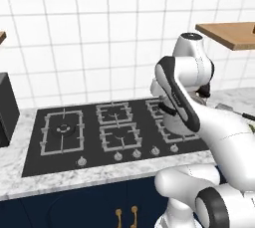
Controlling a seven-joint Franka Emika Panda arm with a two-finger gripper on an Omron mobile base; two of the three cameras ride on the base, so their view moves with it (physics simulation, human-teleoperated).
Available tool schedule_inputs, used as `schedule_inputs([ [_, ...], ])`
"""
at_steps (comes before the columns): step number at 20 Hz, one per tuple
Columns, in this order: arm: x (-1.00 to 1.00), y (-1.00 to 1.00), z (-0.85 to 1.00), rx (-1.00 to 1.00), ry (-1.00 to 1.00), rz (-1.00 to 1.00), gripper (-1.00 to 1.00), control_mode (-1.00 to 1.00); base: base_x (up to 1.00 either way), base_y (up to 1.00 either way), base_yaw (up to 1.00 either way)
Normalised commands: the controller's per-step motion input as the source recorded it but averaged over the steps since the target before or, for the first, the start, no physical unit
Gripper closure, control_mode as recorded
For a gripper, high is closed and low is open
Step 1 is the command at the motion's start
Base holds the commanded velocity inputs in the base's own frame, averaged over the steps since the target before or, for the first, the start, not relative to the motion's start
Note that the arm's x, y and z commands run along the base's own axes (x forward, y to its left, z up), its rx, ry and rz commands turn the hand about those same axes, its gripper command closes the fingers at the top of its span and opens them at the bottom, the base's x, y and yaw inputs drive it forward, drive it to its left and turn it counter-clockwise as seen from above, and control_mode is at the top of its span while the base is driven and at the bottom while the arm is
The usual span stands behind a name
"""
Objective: Put the onion and avocado in the pot. Retrieve the spatula and lightly stir the vegetables in the pot.
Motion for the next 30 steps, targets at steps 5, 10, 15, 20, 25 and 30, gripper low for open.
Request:
schedule_inputs([
  [5, 0.0, 0.0, 0.0, 0.0, 0.0, 0.0, -1.0, 1.0, -0.03, -0.78, 0.0],
  [10, 0.0, 0.0, 0.0, 0.0, 0.0, 0.0, -1.0, 1.0, 0.0, -0.33, 0.0],
  [15, -0.01, -0.5, -0.32, 0.0, 0.02, 0.0, -1.0, -1.0, 0.0, -0.05, 0.0],
  [20, 0.0, -1.0, -0.74, 0.0, 0.08, -0.08, -1.0, -1.0, 0.0, 0.0, 0.0],
  [25, 0.01, -1.0, -0.66, 0.08, 0.2, -0.21, -1.0, -1.0, 0.0, 0.0, 0.0],
  [30, 0.31, -0.95, -0.74, 0.21, 0.1, -0.04, -1.0, -1.0, 0.0, 0.0, 0.0],
])
